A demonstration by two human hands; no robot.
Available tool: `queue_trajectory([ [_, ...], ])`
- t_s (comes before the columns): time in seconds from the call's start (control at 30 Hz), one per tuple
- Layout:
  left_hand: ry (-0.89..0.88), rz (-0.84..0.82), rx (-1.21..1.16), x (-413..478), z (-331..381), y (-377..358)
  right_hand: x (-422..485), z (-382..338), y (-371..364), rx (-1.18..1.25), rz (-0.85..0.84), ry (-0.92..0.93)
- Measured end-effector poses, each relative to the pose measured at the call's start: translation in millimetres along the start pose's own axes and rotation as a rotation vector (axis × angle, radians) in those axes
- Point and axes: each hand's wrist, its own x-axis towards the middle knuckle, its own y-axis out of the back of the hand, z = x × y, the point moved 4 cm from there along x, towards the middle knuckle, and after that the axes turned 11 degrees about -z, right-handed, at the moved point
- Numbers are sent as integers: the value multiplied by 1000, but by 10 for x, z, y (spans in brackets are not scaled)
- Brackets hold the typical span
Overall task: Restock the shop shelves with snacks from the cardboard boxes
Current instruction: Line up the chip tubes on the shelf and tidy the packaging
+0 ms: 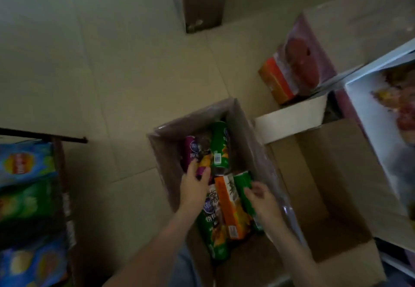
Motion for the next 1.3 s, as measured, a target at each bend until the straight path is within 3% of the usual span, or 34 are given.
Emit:
queue_trajectory([
  [0.1,58,48,88,762,-232,-113,817,26,-270,116,-46,-17],
  [0.3,229,163,4,1588,-511,-307,1883,13,-552,260,-81,38],
  [0.47,237,64,65,1680,-698,-416,2059,-31,-658,309,-264,-65],
  [0.67,207,-85,162,1666,-734,-437,1862,0,-415,136,-149,-36],
  [0.83,221,-288,530,1678,-711,-488,1723,46,-266,-65,-103,-1],
  [0.93,228,-328,567,1558,-640,-466,1592,62,-236,-101,-106,4],
  [1.0,232,-338,493,1396,-583,-390,1415,21,-234,-91,-133,23],
  [1.23,268,-310,-126,189,-395,-124,252,-405,-47,-55,-218,67],
  [1.3,252,-276,-192,-281,-211,-38,-190,-577,88,-11,-250,88],
])
